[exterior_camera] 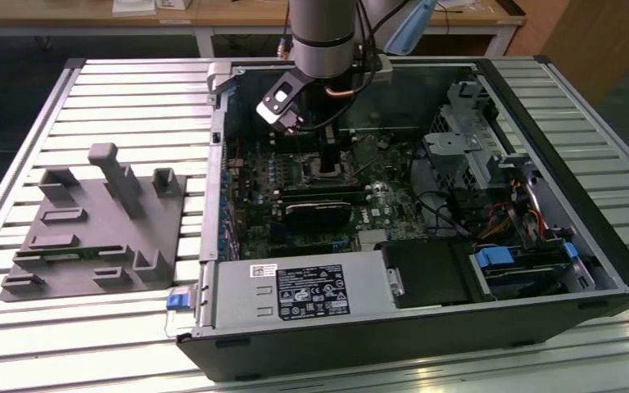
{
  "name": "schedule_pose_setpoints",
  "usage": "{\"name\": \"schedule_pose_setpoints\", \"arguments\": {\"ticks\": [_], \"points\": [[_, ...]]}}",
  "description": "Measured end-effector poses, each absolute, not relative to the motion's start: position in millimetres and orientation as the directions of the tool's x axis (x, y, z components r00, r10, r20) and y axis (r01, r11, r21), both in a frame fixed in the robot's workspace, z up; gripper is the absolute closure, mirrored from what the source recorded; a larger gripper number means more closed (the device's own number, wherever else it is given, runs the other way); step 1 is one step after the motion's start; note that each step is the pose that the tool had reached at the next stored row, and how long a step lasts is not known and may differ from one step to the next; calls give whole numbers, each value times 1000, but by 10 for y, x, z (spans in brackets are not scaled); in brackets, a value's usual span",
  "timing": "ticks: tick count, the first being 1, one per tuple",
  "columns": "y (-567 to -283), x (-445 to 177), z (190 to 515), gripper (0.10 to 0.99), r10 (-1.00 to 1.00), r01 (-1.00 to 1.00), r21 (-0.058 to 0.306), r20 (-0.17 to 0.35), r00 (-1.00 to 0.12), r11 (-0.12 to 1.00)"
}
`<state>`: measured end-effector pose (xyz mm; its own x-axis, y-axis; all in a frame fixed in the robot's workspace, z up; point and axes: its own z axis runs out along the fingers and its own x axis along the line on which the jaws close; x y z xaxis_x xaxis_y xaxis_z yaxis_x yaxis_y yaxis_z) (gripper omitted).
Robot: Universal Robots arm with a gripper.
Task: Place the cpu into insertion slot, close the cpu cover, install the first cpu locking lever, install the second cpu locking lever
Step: 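Place the cpu into insertion slot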
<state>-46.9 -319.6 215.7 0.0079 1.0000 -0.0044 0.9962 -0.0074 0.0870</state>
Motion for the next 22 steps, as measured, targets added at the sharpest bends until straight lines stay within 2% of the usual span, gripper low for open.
{"name": "schedule_pose_setpoints", "arguments": {"ticks": [5,6,7,9,10,12,13,15,16,17,22], "points": [[-3196,-469,2158,486,1000,996,87,-5,8,-7],[-3196,-469,2158,549,1000,996,87,-5,8,-7],[-3196,-469,2158,549,1000,996,87,-5,8,-7],[-3196,-469,2159,667,1000,996,87,-5,8,-7],[-3196,-469,2159,667,1000,996,87,-5,8,-7],[-3196,-469,2159,784,1000,996,87,-5,8,-7],[-3196,-469,2159,784,1000,996,87,-5,8,-7],[-3196,-469,2160,902,1000,996,87,-5,8,-7],[-3196,-469,2159,902,1000,996,87,-5,8,-7],[-3196,-469,2160,965,1000,996,87,-5,8,-7],[-3196,-469,2160,980,1000,996,87,-4,8,-7]]}}
